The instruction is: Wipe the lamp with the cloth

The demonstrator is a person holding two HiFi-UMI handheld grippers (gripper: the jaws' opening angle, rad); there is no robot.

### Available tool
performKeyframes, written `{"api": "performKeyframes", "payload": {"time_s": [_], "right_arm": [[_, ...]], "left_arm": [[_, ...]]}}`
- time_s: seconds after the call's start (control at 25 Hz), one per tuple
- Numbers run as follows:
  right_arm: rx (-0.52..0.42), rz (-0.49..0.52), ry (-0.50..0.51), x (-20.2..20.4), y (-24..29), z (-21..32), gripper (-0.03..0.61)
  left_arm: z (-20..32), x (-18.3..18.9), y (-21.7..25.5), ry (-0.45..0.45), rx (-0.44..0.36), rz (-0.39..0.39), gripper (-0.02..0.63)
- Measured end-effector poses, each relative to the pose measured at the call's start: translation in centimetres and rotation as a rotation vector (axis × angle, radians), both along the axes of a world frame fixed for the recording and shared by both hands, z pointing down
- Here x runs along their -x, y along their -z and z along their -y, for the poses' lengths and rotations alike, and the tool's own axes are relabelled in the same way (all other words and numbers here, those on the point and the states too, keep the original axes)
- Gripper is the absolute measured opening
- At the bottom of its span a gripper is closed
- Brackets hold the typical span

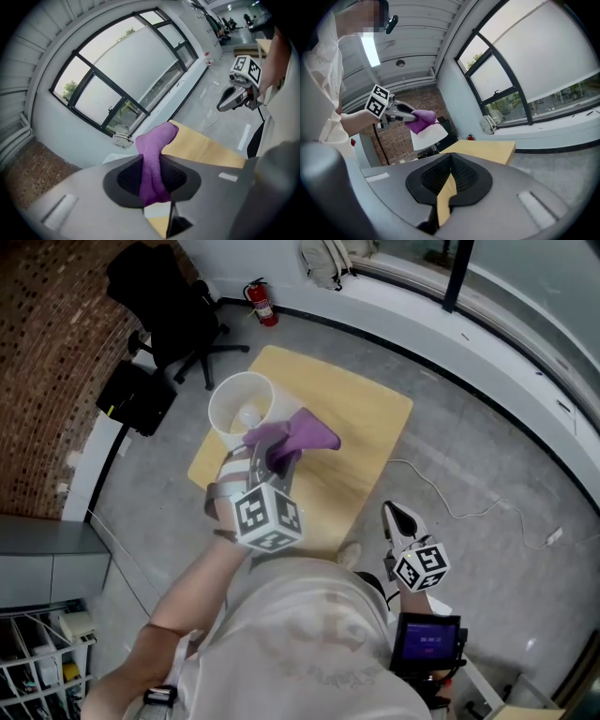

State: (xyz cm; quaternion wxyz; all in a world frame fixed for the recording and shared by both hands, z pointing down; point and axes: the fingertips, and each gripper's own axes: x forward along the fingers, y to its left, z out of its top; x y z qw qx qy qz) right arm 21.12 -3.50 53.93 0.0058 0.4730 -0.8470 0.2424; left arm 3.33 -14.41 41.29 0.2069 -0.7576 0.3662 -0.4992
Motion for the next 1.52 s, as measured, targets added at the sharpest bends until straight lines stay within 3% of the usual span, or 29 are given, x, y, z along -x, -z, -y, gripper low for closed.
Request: {"api": "performKeyframes", "payload": {"time_s": [0.16, 0.28, 0.44, 0.52, 0.84, 0.96, 1.04, 1.32, 1.52], "right_arm": [[0.005, 0.003, 0.0, -0.2, -0.3, -0.2, 0.014], [0.01, 0.003, 0.003, -0.5, -0.6, -0.2, 0.014], [0.018, -0.005, 0.013, -0.5, -0.3, -0.4, 0.014], [0.02, -0.013, 0.019, -0.2, -0.2, -0.4, 0.014], [-0.015, -0.039, 0.118, 3.4, 1.0, 2.8, 0.014], [0.0, -0.04, 0.143, 4.1, 0.7, 1.8, 0.014], [0.003, -0.042, 0.161, 4.5, 0.3, 1.6, 0.014], [0.018, -0.026, 0.178, 4.4, -0.6, 0.5, 0.014], [0.021, -0.022, 0.177, 5.0, -0.3, 0.4, 0.014]], "left_arm": [[-0.7, 0.7, -3.3, 0.021, -0.005, 0.007, 0.089], [-1.2, 1.0, -5.9, 0.033, 0.037, -0.01, 0.089], [-2.7, 0.8, -8.7, 0.04, 0.17, -0.118, 0.089], [-3.2, 0.9, -8.4, 0.038, 0.18, -0.182, 0.089], [-1.7, 3.3, 4.3, -0.051, -0.148, -0.453, 0.091], [-1.5, 5.2, 6.2, -0.022, -0.244, -0.444, 0.091], [-0.9, 6.4, 5.7, 0.009, -0.252, -0.424, 0.091], [-1.5, 5.5, -2.0, -0.021, -0.147, -0.344, 0.091], [-2.2, 6.1, -5.1, 0.002, -0.05, -0.359, 0.091]]}}
